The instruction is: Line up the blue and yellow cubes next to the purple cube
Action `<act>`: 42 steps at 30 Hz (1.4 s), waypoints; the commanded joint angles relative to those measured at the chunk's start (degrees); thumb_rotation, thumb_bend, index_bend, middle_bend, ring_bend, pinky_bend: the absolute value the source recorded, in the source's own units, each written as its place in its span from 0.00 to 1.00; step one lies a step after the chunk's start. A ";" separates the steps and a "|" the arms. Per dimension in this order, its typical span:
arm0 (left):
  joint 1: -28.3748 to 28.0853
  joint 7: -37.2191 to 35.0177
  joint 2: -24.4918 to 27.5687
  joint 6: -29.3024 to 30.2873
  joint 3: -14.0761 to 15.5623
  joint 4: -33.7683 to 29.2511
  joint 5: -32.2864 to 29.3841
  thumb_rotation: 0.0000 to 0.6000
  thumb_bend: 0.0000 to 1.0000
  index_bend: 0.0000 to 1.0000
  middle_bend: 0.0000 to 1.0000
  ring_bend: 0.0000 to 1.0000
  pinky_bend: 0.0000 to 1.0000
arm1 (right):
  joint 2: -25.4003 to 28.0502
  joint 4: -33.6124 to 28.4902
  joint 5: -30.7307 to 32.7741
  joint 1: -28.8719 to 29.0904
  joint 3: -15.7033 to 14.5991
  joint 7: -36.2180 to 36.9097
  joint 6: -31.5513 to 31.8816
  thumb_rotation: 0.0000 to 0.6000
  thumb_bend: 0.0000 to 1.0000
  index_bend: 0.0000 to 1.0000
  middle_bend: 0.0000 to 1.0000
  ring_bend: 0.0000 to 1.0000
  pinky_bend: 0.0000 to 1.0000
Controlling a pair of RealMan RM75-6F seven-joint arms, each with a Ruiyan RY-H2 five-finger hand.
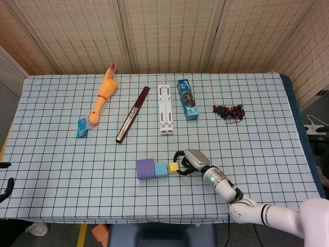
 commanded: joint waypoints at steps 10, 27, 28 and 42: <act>0.04 -0.40 0.10 0.03 0.04 -0.01 0.03 1.00 0.41 0.36 0.39 0.32 0.41 | -0.28 0.32 -1.07 -0.18 -0.29 1.22 0.18 1.00 0.23 0.46 0.93 1.00 1.00; -0.05 -0.36 0.13 -0.12 0.09 0.02 0.04 1.00 0.41 0.36 0.39 0.32 0.41 | 2.42 -1.33 -1.73 -0.54 -0.15 3.98 -0.68 1.00 0.13 0.34 0.93 1.00 1.00; -0.05 -0.38 0.13 -0.13 0.09 0.02 0.03 1.00 0.41 0.36 0.39 0.32 0.41 | 3.03 -1.86 -1.65 -0.59 -0.17 4.11 -0.92 1.00 0.13 0.34 0.93 1.00 1.00; -0.04 0.38 0.02 0.13 0.25 -0.15 0.49 1.00 0.42 0.36 0.39 0.32 0.42 | 11.02 -10.10 12.96 3.57 -2.39 -7.35 -5.29 1.00 0.33 0.50 0.95 1.00 1.00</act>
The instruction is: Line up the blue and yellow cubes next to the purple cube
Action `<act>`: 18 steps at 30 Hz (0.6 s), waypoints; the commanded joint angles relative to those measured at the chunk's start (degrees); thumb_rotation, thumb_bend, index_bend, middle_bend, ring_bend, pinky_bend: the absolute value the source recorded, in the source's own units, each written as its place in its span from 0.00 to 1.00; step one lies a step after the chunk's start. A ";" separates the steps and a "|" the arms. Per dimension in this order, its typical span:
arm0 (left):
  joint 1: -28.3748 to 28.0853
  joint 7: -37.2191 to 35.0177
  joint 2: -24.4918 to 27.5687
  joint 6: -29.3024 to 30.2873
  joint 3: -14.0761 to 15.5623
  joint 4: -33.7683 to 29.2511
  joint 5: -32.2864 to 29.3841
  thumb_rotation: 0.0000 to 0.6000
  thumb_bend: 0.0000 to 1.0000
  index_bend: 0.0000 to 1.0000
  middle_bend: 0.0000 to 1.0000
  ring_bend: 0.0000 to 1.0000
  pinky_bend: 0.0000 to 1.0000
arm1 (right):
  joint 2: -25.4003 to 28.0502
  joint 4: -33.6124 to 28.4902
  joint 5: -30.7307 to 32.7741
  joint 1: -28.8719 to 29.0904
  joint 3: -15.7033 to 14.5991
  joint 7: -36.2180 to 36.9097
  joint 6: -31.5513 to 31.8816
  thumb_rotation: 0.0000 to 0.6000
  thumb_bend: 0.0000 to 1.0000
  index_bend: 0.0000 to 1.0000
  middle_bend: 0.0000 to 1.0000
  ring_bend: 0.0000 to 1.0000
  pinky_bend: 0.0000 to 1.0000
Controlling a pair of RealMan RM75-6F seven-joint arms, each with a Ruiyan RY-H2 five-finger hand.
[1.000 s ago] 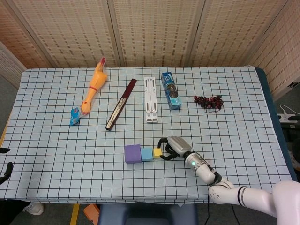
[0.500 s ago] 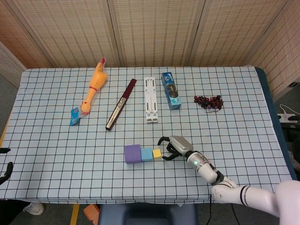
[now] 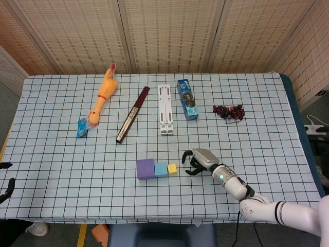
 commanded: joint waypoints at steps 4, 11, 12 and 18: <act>0.03 -0.20 0.01 0.04 -0.06 0.04 -0.10 1.00 0.42 0.36 0.39 0.32 0.42 | 0.63 -1.36 6.69 2.79 -1.49 -3.47 -1.89 1.00 0.39 0.52 0.95 1.00 1.00; 0.07 -0.51 0.04 0.25 -0.04 0.13 0.08 1.00 0.42 0.36 0.39 0.32 0.41 | -0.05 -1.29 8.70 3.89 -1.90 -3.19 -3.13 1.00 0.40 0.51 0.95 1.00 1.00; 0.08 -0.56 0.04 0.28 -0.05 0.12 0.08 1.00 0.42 0.36 0.39 0.32 0.42 | -0.15 -1.23 8.66 3.92 -1.94 -3.13 -3.13 1.00 0.40 0.51 0.95 1.00 1.00; 0.04 -0.63 0.07 0.13 0.00 0.14 0.08 1.00 0.41 0.36 0.39 0.32 0.42 | -0.74 -0.71 8.02 3.85 -1.88 -2.38 -3.03 1.00 0.40 0.50 0.95 1.00 1.00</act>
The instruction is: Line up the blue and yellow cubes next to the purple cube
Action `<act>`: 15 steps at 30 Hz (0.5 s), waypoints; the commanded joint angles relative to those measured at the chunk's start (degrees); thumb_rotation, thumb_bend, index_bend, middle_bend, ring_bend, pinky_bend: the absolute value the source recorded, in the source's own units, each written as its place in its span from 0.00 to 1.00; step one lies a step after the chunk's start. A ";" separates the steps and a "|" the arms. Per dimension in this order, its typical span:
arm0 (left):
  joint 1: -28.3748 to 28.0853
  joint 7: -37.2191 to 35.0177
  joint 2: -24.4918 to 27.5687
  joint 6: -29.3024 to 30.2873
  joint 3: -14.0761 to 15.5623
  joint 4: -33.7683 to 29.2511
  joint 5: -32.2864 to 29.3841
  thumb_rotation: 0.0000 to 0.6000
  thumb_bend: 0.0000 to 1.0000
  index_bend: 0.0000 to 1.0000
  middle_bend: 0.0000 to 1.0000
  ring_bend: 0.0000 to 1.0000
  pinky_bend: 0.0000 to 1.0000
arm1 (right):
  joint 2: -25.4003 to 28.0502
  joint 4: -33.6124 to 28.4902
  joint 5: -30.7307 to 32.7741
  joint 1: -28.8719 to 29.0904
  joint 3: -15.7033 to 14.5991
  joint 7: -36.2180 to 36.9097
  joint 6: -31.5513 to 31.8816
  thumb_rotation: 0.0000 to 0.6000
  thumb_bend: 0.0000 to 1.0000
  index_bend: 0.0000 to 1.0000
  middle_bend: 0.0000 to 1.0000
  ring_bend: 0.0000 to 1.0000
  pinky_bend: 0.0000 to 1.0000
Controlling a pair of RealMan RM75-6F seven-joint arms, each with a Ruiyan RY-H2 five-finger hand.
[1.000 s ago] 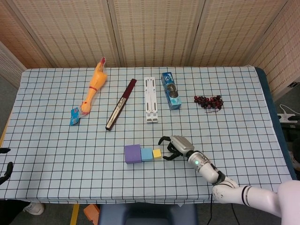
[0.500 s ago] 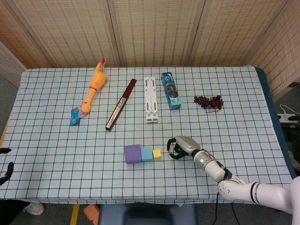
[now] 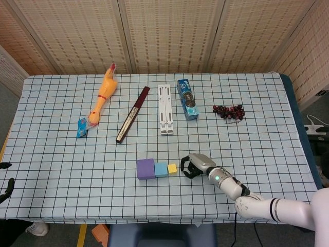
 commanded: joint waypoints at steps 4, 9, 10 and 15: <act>-0.01 -0.12 0.03 -0.01 0.06 -0.03 0.10 1.00 0.41 0.36 0.39 0.32 0.42 | -0.61 0.67 -1.10 -0.28 0.16 0.85 0.13 1.00 0.40 0.49 0.95 1.00 1.00; 0.00 -0.19 0.06 0.01 0.07 -0.04 0.11 1.00 0.42 0.36 0.39 0.32 0.41 | -1.25 1.22 -2.61 -0.79 0.64 2.17 0.25 1.00 0.40 0.49 0.95 1.00 1.00; -0.01 -0.22 0.06 0.00 0.07 -0.04 0.13 1.00 0.42 0.36 0.39 0.32 0.41 | -1.37 1.34 -2.96 -0.89 0.73 2.43 0.24 1.00 0.40 0.49 0.95 1.00 1.00; -0.01 -0.27 0.08 0.02 0.08 -0.02 0.15 1.00 0.41 0.36 0.39 0.32 0.41 | -1.88 1.96 -4.97 -1.38 1.13 3.89 -0.11 1.00 0.39 0.49 0.95 1.00 1.00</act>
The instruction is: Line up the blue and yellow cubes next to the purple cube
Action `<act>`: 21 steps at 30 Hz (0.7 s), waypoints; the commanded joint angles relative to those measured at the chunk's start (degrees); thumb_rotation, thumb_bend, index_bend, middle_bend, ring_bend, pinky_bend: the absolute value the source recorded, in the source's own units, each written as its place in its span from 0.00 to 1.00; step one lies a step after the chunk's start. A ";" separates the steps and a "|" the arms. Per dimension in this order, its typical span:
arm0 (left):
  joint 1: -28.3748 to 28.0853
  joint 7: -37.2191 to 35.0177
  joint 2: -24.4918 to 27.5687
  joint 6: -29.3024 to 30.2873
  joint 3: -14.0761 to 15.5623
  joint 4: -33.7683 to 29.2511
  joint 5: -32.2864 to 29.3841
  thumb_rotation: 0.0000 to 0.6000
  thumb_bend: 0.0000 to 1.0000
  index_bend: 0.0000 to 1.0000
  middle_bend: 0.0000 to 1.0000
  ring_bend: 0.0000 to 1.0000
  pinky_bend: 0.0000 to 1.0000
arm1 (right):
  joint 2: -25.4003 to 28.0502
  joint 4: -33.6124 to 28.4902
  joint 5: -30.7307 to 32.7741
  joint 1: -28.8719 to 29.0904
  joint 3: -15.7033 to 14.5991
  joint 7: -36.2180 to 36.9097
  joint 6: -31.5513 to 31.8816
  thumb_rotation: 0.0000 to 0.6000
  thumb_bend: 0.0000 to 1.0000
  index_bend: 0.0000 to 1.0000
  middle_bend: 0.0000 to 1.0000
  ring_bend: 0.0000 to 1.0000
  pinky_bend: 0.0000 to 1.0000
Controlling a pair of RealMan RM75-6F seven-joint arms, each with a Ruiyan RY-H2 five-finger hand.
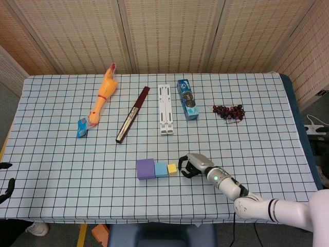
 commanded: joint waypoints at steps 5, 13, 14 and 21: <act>0.01 -0.05 0.03 0.01 0.00 0.00 -0.01 1.00 0.41 0.36 0.39 0.32 0.41 | -0.58 1.04 -2.25 -0.53 0.48 1.87 -0.75 1.00 0.40 0.49 0.95 1.00 1.00; 0.04 -0.03 0.04 0.04 -0.07 -0.02 -0.18 1.00 0.42 0.36 0.39 0.33 0.42 | -1.35 2.51 -4.23 -0.76 1.08 3.74 -1.45 1.00 0.40 0.48 0.95 1.00 1.00; 0.04 -0.07 0.04 0.04 -0.09 0.00 -0.23 1.00 0.42 0.36 0.39 0.33 0.42 | -1.48 2.76 -4.50 -0.77 1.18 4.07 -1.62 1.00 0.40 0.48 0.95 1.00 1.00; 0.09 -0.48 0.05 0.14 -0.19 0.13 -0.34 1.00 0.42 0.36 0.40 0.33 0.42 | -1.38 3.43 -6.18 -0.70 2.16 7.24 -4.25 1.00 0.40 0.48 0.95 1.00 1.00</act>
